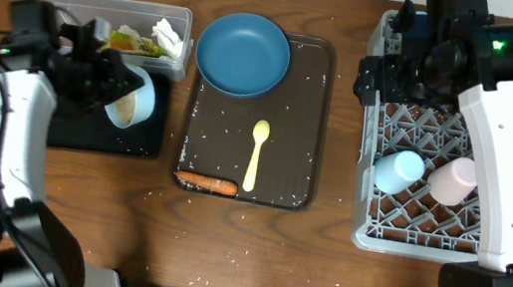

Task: Sort waste into correct bins and load items into the dishwasher rack
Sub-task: 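Carry bowl left and tip rice onto black tray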

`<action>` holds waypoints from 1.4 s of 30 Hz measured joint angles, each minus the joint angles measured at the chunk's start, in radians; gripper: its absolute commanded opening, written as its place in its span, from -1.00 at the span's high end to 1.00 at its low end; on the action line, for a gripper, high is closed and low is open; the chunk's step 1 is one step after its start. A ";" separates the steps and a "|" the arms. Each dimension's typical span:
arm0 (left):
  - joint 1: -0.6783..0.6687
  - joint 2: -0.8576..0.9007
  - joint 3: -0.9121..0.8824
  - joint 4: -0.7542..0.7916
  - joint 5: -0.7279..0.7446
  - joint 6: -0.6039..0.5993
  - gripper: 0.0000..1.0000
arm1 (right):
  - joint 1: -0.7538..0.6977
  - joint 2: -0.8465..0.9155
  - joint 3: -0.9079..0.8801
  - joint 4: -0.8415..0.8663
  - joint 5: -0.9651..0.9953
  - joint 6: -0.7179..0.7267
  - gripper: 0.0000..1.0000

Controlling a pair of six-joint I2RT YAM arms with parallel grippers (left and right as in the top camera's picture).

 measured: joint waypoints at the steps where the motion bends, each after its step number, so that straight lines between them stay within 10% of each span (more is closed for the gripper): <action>1: 0.022 0.013 0.000 0.000 0.038 0.008 0.88 | 0.000 0.000 0.000 0.000 0.000 0.000 -0.93; 17: 0.252 0.309 -0.010 -0.006 0.693 0.106 0.88 | 0.000 0.000 0.000 -0.018 0.002 -0.016 -0.94; 42: 0.319 0.317 -0.011 -0.045 0.796 -0.124 0.88 | 0.000 0.000 0.000 -0.021 0.002 -0.017 -0.93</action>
